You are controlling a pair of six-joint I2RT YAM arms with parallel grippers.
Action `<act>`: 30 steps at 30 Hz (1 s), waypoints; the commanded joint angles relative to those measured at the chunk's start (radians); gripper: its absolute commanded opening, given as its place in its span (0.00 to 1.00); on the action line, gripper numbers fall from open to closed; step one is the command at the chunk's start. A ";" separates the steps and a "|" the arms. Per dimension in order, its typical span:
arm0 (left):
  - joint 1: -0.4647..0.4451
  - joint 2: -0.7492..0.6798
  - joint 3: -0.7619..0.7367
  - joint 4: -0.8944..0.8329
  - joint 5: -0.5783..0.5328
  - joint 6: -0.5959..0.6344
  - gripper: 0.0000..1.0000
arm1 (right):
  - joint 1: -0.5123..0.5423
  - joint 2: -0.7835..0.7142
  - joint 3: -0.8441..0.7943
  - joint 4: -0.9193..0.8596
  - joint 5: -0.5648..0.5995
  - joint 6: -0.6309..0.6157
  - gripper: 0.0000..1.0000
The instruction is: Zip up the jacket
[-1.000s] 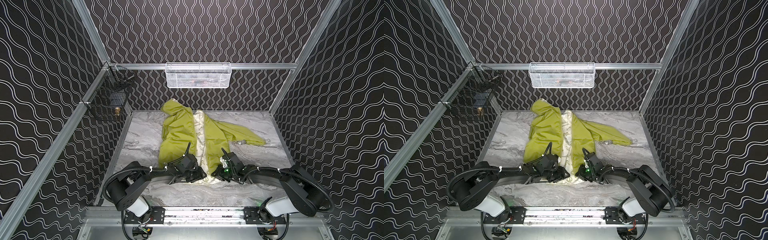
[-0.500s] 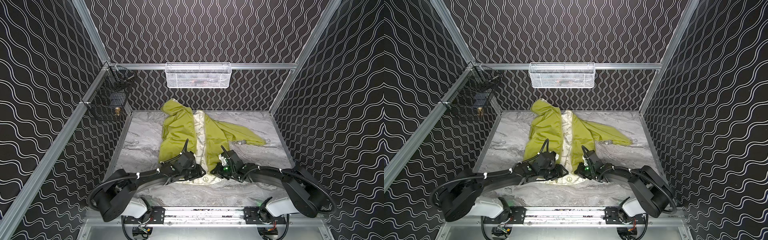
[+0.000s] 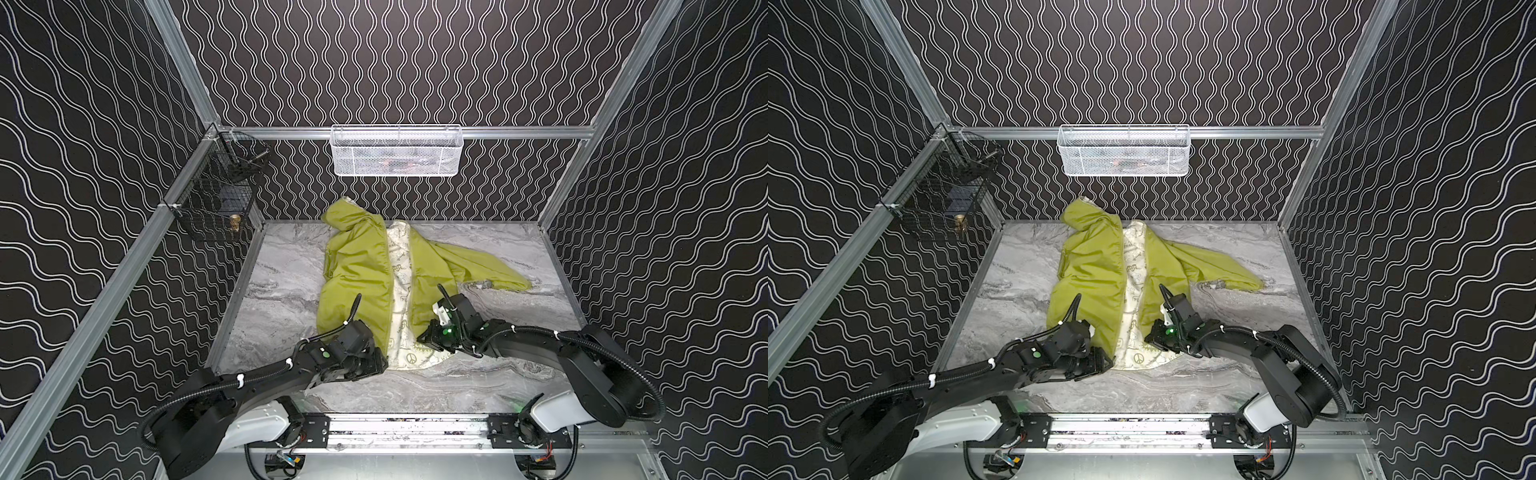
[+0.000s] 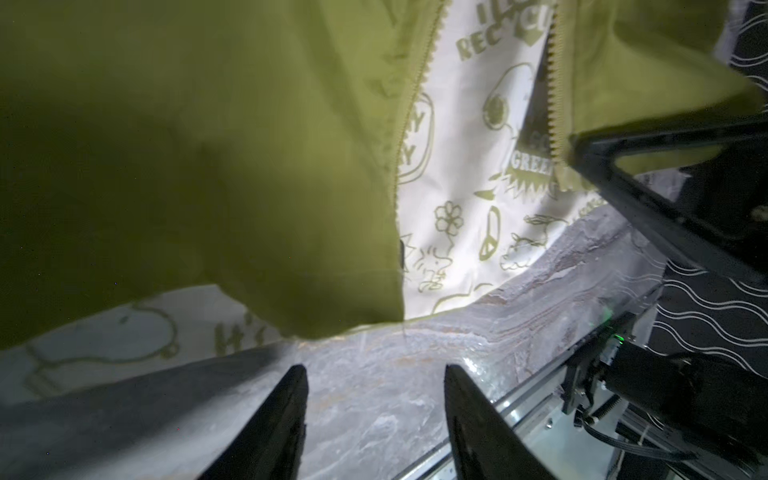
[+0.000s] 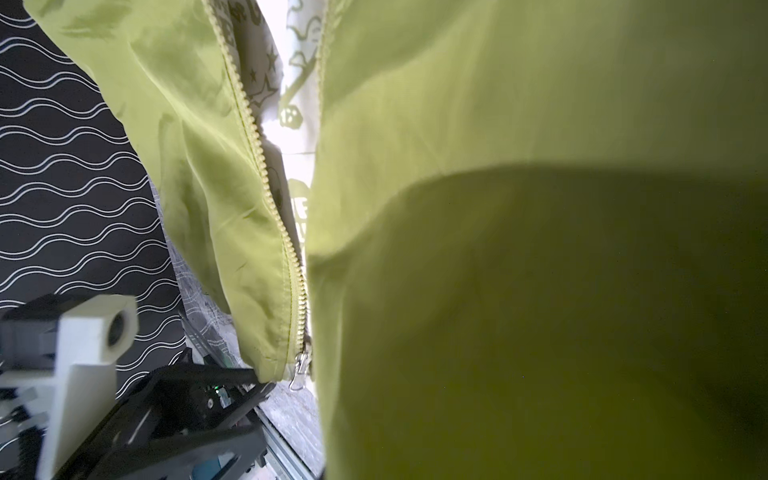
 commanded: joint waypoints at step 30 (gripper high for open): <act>0.078 0.229 0.049 0.209 0.011 0.043 0.37 | 0.001 0.006 -0.029 0.030 -0.020 0.022 0.00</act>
